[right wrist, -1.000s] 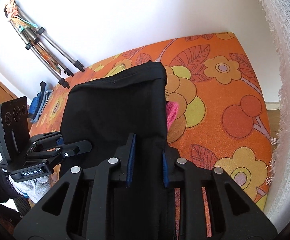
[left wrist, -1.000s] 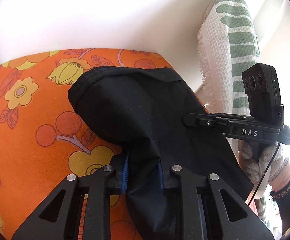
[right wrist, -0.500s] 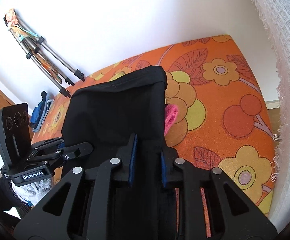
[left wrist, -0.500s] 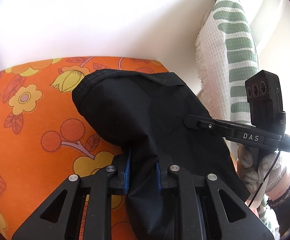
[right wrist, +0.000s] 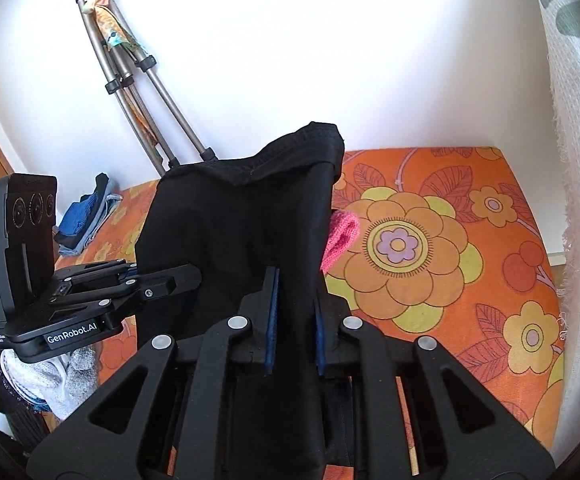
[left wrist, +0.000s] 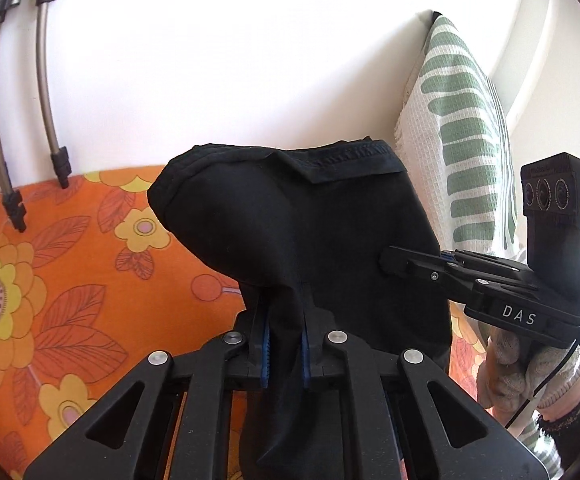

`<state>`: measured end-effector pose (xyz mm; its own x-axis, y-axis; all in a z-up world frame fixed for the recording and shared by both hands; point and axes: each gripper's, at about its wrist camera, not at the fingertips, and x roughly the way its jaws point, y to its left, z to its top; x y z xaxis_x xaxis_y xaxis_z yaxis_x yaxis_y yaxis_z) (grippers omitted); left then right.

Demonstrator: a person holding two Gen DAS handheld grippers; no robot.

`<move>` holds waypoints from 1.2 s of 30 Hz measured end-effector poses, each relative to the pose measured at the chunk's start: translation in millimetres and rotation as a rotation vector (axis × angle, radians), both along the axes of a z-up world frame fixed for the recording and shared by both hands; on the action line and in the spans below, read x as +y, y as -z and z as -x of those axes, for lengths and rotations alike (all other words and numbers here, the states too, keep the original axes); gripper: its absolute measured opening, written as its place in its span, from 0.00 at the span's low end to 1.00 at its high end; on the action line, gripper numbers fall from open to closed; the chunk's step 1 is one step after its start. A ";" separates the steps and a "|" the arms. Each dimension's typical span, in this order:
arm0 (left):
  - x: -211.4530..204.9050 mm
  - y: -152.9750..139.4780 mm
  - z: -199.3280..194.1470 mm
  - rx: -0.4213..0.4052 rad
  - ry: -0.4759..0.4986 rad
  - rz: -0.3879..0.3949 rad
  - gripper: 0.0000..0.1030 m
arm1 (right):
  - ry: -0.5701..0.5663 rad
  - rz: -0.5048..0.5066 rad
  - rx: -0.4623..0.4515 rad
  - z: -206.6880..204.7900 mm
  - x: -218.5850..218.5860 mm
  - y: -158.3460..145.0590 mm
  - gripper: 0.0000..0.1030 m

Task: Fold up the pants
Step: 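Lift the folded pants with both grippers and carry them onto the clothes stack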

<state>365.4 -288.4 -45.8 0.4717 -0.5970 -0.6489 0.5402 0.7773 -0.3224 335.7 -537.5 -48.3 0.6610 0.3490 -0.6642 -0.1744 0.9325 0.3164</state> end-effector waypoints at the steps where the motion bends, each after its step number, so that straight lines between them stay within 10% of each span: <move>1: 8.9 -4.3 0.5 -0.006 -0.010 0.006 0.09 | -0.013 -0.002 -0.010 0.3 9.5 -6.8 0.14; 17: 195.3 -86.2 21.9 -0.105 -0.213 0.044 0.09 | -0.181 0.012 -0.138 -4.3 204.2 -100.1 0.13; 36: 477.1 -125.0 25.0 -0.184 -0.512 -0.039 0.09 | -0.449 -0.069 -0.187 -32.9 522.7 -126.1 0.13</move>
<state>340.4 188.7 79.2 0.8038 -0.2379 -0.5452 0.1339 0.9654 -0.2238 368.6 -14.8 77.7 0.5412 0.6658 -0.5137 -0.6139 0.7303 0.2998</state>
